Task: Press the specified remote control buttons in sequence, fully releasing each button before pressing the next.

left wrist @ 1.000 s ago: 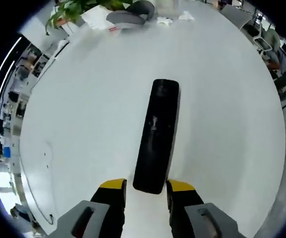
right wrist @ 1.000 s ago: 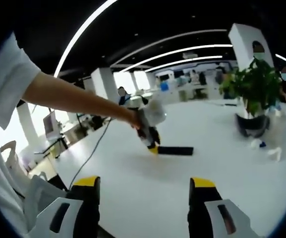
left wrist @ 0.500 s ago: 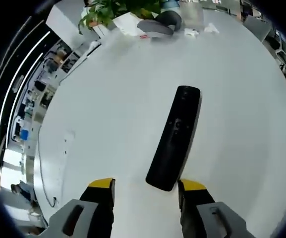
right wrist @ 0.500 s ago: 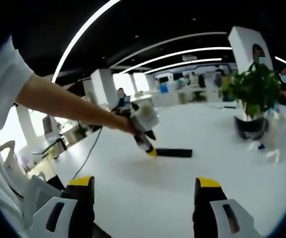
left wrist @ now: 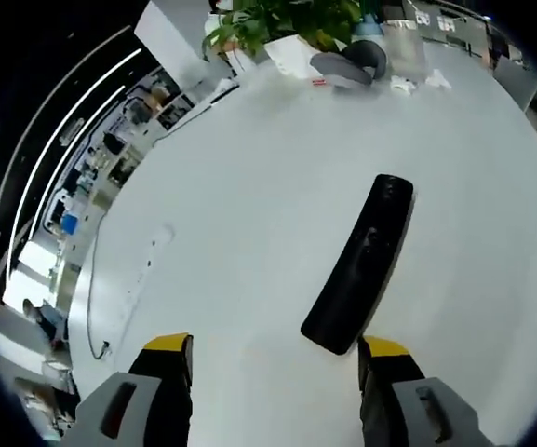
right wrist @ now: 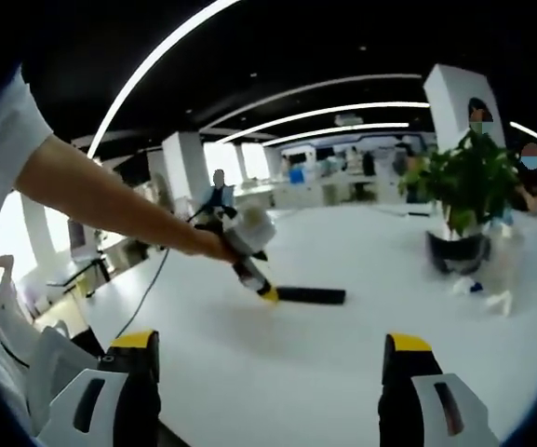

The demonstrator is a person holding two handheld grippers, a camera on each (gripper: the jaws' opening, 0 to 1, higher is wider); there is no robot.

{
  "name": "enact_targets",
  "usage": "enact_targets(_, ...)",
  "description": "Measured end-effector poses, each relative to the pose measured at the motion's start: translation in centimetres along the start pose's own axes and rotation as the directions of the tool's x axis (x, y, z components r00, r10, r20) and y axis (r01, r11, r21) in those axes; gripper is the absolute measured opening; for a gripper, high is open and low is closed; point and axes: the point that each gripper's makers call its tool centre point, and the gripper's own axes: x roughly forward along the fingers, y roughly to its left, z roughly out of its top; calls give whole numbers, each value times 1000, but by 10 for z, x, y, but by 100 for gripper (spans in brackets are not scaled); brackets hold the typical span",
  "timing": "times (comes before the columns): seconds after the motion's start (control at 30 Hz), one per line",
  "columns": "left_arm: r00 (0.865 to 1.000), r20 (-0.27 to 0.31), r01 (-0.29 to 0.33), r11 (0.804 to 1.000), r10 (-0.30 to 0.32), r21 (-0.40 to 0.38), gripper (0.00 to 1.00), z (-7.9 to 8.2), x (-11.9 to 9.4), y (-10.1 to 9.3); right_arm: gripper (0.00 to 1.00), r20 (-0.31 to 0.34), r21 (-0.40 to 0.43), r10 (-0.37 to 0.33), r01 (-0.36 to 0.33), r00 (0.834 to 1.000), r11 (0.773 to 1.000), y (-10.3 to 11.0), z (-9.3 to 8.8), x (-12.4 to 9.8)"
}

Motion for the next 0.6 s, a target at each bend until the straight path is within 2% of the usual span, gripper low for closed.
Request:
enact_targets(0.07, 1000, -7, -17, 1000, 16, -23, 81, -1, 0, 4, 99, -37, -7, 3, -4, 999, 1000, 1, -7, 2)
enact_targets(0.17, 996, -2, -88, 995, 88, -48, 94, -3, -2, 16, 99, -27, -11, -8, 8, 1000, 1000, 0, -5, 2)
enact_targets(0.23, 995, 19, -93, 994, 95, -50, 100, -3, -3, 16, 99, -32, -6, -19, 19, 999, 1000, -3, -6, 2)
enact_targets(0.4, 989, 56, -135, 990, 137, -48, 100, -3, -9, 19, 99, -24, 1, -21, 21, 999, 1000, -4, -5, 1)
enact_targets(0.53, 987, 82, -133, 987, 141, -96, 100, 0, -14, 20, 99, -32, -1, -12, 12, 999, 1000, -2, -6, 2)
enact_targets(0.6, 980, 126, -128, 976, 152, -176, 100, 5, -20, 20, 99, -29, 0, -12, 12, 1000, 1000, -2, -6, 2)
